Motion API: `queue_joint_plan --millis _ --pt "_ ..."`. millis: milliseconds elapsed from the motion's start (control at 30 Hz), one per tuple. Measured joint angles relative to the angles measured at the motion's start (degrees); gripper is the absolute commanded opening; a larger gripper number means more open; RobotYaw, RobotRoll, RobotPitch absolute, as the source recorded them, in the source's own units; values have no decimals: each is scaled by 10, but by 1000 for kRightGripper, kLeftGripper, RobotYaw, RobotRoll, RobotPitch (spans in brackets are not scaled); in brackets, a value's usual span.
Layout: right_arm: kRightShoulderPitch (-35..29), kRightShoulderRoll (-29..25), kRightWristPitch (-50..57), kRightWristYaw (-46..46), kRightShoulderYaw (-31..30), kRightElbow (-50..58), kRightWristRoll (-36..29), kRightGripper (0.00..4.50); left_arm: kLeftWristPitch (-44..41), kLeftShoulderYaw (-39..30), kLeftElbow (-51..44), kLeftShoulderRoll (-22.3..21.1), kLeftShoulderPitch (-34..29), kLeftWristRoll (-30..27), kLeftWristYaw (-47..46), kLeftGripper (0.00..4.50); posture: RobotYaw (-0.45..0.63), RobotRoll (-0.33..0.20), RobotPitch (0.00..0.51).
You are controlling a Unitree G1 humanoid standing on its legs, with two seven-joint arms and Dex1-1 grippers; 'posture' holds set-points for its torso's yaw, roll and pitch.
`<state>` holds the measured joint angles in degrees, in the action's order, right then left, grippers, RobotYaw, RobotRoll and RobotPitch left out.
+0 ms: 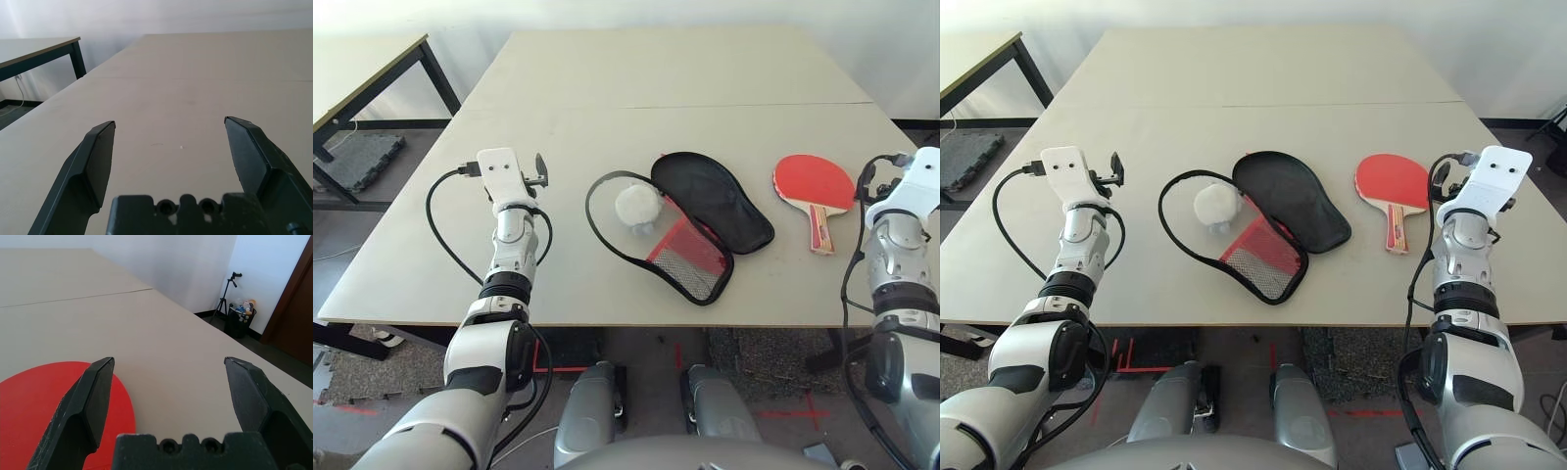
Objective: Store the ping-pong paddle in its case and zip it.
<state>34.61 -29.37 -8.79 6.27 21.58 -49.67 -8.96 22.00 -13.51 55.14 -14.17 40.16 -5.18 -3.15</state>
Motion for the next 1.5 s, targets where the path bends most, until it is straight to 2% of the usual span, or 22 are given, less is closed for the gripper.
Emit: queue_joint_plan --millis 167,333,467,567,733,967,1133,1400,1500 --pt "2 -2 21 -2 -4 5 1 4464 -2 2 -2 -5 0 0 15 4500 -16 0 61" --pt "13 -2 108 -8 -13 71 0 4464 -15 9 -12 -27 17 -1 61 4500 -10 0 57" --pt "23 -2 245 -9 -36 158 3 4464 -31 28 -61 -46 33 -5 150 4500 -6 0 59" --pt "25 -2 385 -8 -52 227 6 4464 -70 39 -102 -50 37 -34 254 4500 -4 0 67" --pt "41 -4 633 -10 -33 310 -22 4464 -158 73 -186 -64 37 -74 407 4500 4 0 77" --pt "48 -3 812 -36 -15 367 -44 4464 -244 126 -245 -90 37 -87 552 4500 8 0 84" --pt "39 15 872 -52 -24 374 -44 4464 -293 167 -295 -99 33 -94 648 4500 11 0 90" --pt "20 33 863 -54 -24 371 -30 4464 -307 170 -300 -106 33 -93 664 4500 13 0 90" --pt "19 37 854 -54 -24 360 -28 3882 -307 170 -303 -107 31 -93 665 4500 16 0 92"
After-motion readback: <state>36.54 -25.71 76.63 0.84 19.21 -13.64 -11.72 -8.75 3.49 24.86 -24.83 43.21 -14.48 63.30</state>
